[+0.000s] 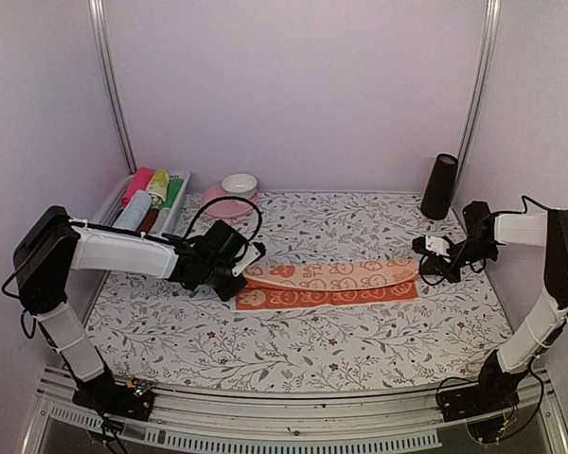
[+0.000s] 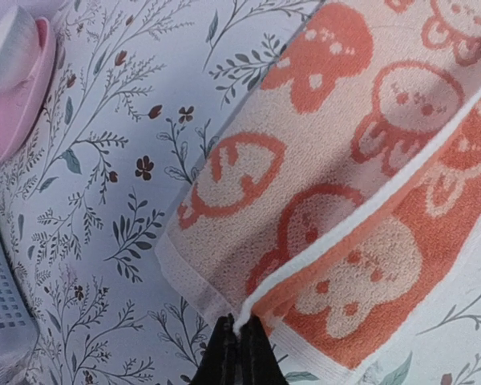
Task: Roll the towels
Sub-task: Fold the towel at the center of the board, then smooth out the towel at the center of the board, then pick up the towel from the center of the board, then fold the towel at the center of the board.
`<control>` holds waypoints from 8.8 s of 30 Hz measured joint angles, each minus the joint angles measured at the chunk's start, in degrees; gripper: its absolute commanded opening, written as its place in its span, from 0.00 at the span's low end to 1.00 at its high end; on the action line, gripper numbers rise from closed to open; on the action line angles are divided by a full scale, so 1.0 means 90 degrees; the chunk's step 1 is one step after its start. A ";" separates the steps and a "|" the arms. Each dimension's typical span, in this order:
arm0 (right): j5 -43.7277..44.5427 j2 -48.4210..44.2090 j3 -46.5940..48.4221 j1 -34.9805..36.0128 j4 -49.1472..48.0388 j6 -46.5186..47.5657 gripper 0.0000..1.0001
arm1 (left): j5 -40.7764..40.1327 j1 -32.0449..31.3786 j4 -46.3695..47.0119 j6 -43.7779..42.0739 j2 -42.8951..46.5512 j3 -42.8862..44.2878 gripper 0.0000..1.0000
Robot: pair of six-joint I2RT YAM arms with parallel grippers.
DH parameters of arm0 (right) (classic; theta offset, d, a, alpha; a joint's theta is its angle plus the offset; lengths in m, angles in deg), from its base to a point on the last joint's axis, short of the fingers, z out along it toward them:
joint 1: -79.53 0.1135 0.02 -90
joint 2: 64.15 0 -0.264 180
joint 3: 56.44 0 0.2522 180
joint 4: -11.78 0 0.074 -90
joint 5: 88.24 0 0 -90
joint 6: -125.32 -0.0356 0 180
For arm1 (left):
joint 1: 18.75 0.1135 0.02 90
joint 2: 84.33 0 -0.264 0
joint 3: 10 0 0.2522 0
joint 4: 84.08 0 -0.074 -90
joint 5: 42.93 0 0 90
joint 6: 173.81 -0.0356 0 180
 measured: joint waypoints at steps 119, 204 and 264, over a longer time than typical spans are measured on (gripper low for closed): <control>0.1406 0.1122 0.1197 0.0342 0.0590 -0.5440 0.58 | 0.0493 0.0420 -0.0131 0.1302 -0.0410 0.0245 0.55; -0.1268 0.3381 0.5651 0.1678 0.4133 -0.4493 0.02 | -0.1039 -0.0695 -0.1061 0.1974 0.0981 -0.0226 0.58; -0.1962 0.4879 0.6305 0.2793 0.3356 -0.5034 0.07 | -0.0746 -0.0699 -0.0886 0.2089 0.0435 -0.0223 0.61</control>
